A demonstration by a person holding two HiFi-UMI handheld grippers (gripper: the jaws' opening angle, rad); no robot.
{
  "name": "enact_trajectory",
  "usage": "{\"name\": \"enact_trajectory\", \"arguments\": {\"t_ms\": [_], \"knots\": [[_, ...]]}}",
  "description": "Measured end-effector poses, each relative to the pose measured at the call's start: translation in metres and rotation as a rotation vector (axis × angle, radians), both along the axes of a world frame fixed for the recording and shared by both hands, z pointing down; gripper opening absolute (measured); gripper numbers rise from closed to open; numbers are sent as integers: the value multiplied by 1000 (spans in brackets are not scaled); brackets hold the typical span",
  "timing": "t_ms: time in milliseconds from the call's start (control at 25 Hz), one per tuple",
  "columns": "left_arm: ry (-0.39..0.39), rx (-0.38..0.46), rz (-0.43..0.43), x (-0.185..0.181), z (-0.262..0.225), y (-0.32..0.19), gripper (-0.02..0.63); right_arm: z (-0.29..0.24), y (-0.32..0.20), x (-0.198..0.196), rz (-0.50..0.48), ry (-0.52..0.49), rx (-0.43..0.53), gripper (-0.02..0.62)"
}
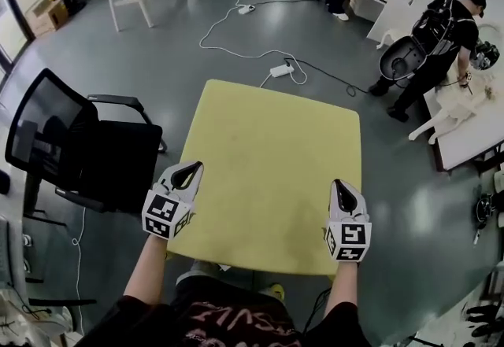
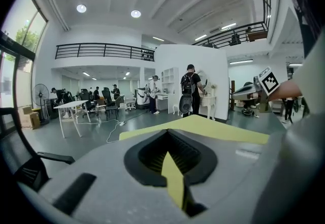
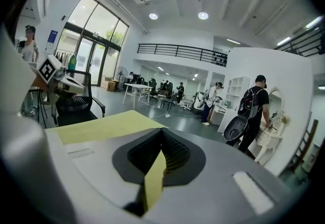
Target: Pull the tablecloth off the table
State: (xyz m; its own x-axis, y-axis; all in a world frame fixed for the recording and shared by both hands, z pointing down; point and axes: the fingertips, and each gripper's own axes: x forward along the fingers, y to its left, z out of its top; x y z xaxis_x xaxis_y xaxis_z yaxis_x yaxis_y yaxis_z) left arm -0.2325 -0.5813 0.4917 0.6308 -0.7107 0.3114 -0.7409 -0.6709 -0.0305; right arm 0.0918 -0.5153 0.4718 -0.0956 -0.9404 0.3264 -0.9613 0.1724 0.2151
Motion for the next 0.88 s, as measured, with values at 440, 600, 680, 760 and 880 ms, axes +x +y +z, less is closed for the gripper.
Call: {"name": "enact_trajectory", "arguments": {"t_ms": [440,600,680,760,880], "knots": [[-235,17,217,29,55,-46,6,67,-9,29,-116,156,-204,17],[-371,4,274,43,83,-57,12,103,-17,58,-254,279,-307,60],[-417,-16,290,45,95,-63,36,119,-22,72,-308,319,-353,88],[-450,-50,318,48,106,-68,57,131,-29,84,-365,351,-397,128],[-530,-100,387,44,128,-77,103,149,-42,91,-439,370,-449,177]]}}
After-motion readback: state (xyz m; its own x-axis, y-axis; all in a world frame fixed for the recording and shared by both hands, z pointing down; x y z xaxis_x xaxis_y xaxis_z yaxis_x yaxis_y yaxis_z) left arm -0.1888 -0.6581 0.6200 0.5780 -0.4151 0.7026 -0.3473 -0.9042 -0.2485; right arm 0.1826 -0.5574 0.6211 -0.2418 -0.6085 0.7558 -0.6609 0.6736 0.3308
